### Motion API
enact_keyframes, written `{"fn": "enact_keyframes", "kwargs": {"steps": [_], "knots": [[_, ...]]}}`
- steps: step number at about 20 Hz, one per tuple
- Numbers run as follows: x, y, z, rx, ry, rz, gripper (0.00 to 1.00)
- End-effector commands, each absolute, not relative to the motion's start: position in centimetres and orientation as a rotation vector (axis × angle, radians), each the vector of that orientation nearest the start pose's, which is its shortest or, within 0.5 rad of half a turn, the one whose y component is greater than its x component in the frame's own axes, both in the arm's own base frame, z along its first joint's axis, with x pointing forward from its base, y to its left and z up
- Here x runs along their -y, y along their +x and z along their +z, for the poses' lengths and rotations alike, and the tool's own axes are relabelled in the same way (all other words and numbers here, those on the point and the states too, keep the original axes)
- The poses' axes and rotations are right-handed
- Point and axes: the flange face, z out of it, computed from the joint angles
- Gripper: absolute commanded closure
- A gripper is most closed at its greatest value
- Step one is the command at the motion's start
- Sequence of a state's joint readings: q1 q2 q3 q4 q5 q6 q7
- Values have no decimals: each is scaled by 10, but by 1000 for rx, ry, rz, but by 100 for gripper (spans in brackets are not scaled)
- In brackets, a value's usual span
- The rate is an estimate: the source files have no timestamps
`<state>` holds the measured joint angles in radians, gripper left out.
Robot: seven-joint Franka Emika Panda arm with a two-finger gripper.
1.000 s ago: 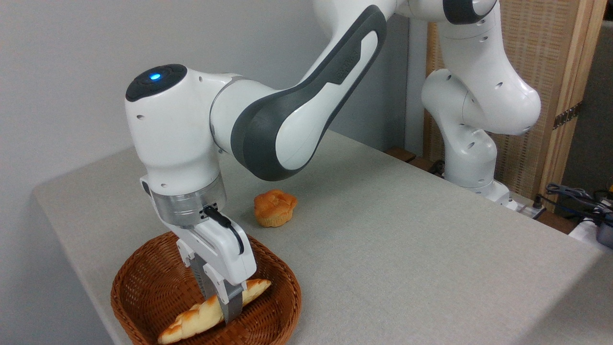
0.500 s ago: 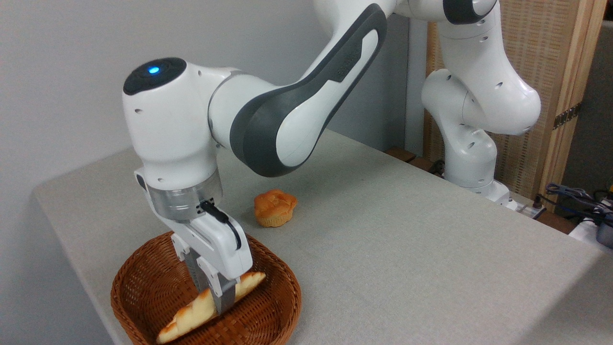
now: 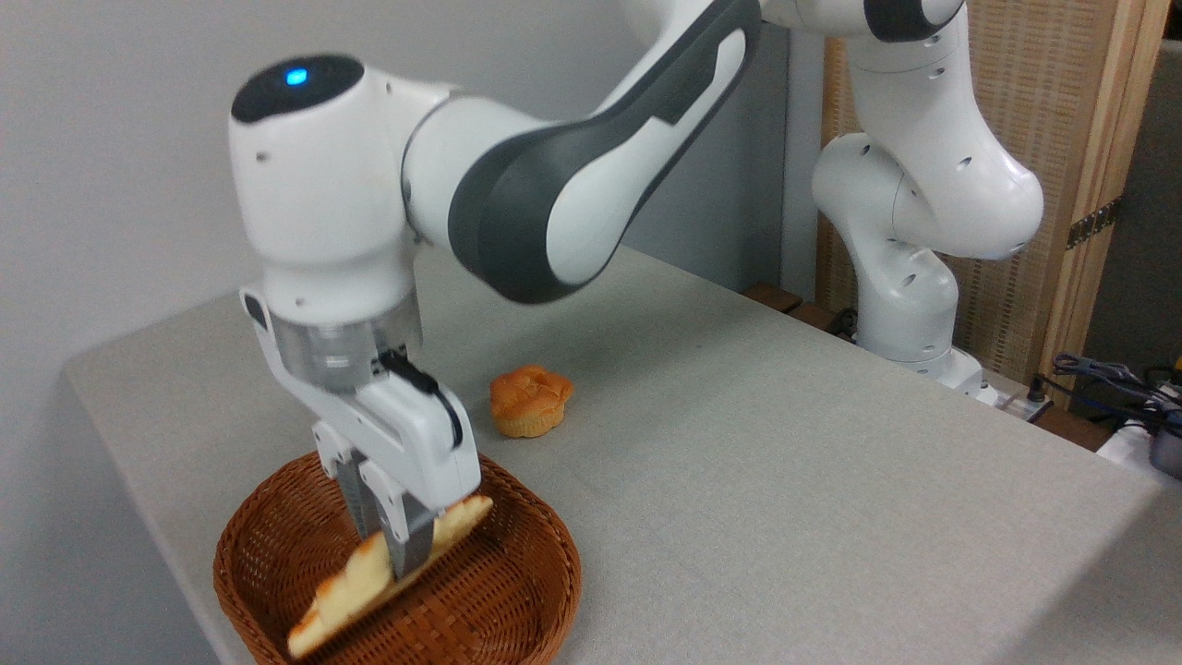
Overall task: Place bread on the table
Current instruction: 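Lift the braided loaf out of the basket and carry it beside the bun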
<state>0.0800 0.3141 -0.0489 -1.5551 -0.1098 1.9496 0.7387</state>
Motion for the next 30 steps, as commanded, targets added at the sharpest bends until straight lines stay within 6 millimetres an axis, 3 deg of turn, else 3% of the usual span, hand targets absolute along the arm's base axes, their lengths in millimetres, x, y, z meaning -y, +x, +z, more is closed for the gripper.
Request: {"fn": "enact_keyframes", "kwargs": {"steps": [1,4,7,10,13,19,20,21,22,27,30], "knots": [[-21,634,539,-1071,-3056,-253,75],[-20,601,580,-1151,-3042,-230,74],[-15,562,587,-1264,-3044,-85,73],[-27,525,577,-1256,-3080,10,67],[-34,489,542,-1309,-3102,119,62],[-28,478,509,-1385,-3110,252,62],[-28,478,507,-1383,-3113,256,50],[-28,478,507,-1382,-3113,256,18],[-28,479,505,-1379,-3116,261,3],[-20,475,486,-1404,-3118,320,0],[-21,475,487,-1405,-3118,317,0]]}}
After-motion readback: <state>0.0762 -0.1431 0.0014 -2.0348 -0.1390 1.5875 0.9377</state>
